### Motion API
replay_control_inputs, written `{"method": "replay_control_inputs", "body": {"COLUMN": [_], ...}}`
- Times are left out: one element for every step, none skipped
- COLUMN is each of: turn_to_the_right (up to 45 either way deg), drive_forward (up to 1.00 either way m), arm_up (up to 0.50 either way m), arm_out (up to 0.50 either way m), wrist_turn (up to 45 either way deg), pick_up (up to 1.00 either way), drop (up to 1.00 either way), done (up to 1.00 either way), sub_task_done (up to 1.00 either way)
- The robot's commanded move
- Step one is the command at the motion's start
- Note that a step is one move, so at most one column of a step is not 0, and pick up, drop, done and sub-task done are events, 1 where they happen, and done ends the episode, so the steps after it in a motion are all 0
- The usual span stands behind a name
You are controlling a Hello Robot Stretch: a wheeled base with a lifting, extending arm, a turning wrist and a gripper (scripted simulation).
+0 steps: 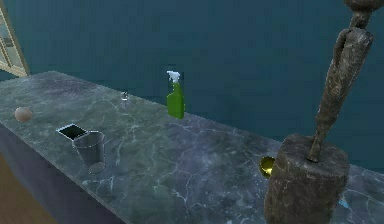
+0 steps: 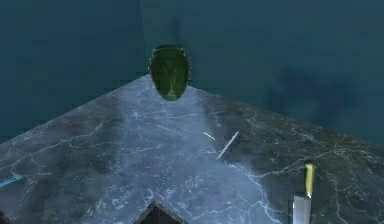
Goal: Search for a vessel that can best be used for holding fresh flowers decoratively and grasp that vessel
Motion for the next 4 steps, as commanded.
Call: {"method": "replay_control_inputs", "body": {"turn_to_the_right": [0.0, 0.0, 0.0, 0.0], "drive_forward": [0.00, 0.00, 0.00, 0.00], "arm_up": [0.38, 0.00, 0.00, 0.00], "arm_out": [0.00, 0.50, 0.00, 0.00], "wrist_turn": [0.0, 0.0, 45.0, 45.0], "pick_up": [0.00, 0.00, 0.00, 0.00], "drop": [0.00, 0.00, 0.00, 0.00], "done": [0.00, 0.00, 0.00, 0.00], "sub_task_done": [0.00, 0.00, 0.00, 0.00]}}
